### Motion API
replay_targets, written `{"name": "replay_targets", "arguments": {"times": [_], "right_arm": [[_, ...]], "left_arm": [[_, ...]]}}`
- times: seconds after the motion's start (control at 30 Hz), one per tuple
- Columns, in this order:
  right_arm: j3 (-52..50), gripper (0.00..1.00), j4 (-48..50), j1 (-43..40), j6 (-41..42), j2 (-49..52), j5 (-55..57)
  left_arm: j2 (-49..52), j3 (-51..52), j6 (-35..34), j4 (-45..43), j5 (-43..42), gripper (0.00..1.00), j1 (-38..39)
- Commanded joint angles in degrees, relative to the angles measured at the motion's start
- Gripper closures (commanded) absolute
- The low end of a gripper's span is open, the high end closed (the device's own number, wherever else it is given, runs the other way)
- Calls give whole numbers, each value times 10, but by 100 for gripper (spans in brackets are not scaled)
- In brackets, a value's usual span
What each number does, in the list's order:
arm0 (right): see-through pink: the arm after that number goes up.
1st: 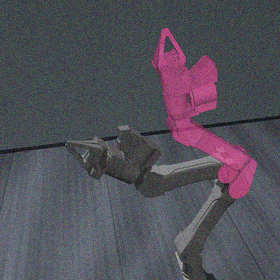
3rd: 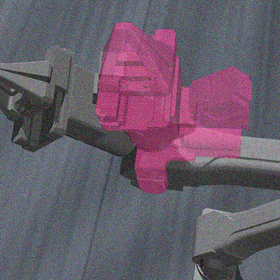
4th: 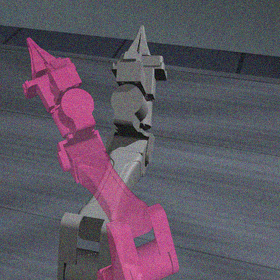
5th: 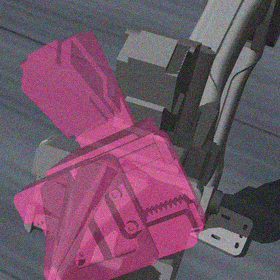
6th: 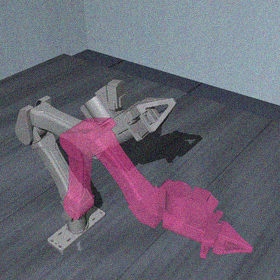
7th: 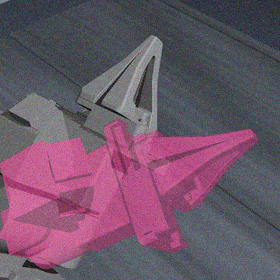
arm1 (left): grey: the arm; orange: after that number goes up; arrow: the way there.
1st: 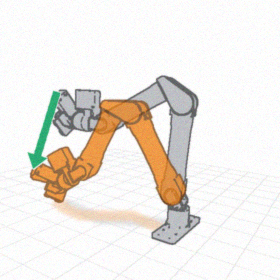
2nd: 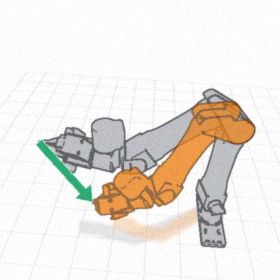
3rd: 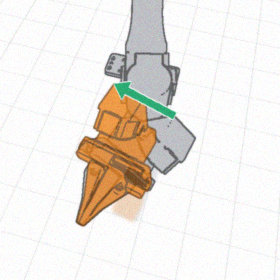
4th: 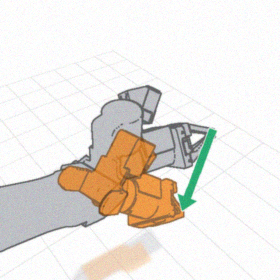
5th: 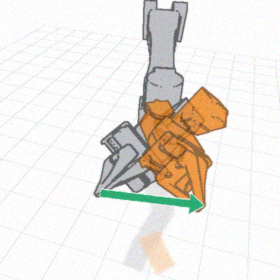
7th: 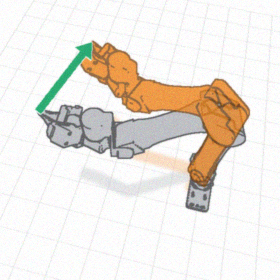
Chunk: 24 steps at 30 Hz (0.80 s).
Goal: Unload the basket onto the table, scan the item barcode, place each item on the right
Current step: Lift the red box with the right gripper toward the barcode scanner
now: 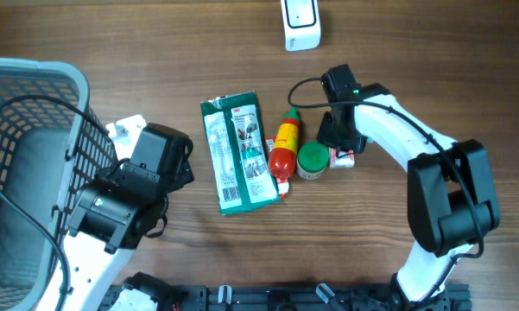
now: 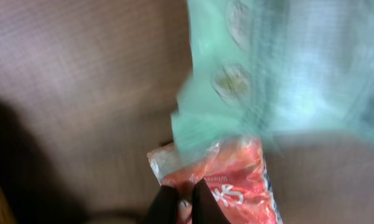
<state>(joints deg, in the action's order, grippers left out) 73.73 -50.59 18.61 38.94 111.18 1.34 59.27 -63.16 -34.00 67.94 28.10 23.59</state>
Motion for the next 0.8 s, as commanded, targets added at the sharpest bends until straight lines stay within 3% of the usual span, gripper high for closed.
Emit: {"name": "replay_targets", "arguments": {"times": [0.0, 0.13, 0.2, 0.33, 0.47, 0.77], "right_arm": [[80, 96, -97, -4, 40, 0, -94], [157, 96, -224, -7, 113, -12, -148], [187, 96, -283, -7, 191, -15, -148], [197, 96, -391, -7, 430, -15, -205], [197, 96, -405, -7, 453, -15, -337], [197, 96, -415, -12, 795, -15, -482]], "left_arm": [[0, 2, -10, 0, 11, 0, -3], [0, 2, -10, 0, 11, 0, -3], [0, 2, -10, 0, 11, 0, -3], [0, 2, -10, 0, 11, 0, -3], [0, 2, -10, 0, 11, 0, -3], [0, 2, -10, 0, 11, 0, -3]]}}
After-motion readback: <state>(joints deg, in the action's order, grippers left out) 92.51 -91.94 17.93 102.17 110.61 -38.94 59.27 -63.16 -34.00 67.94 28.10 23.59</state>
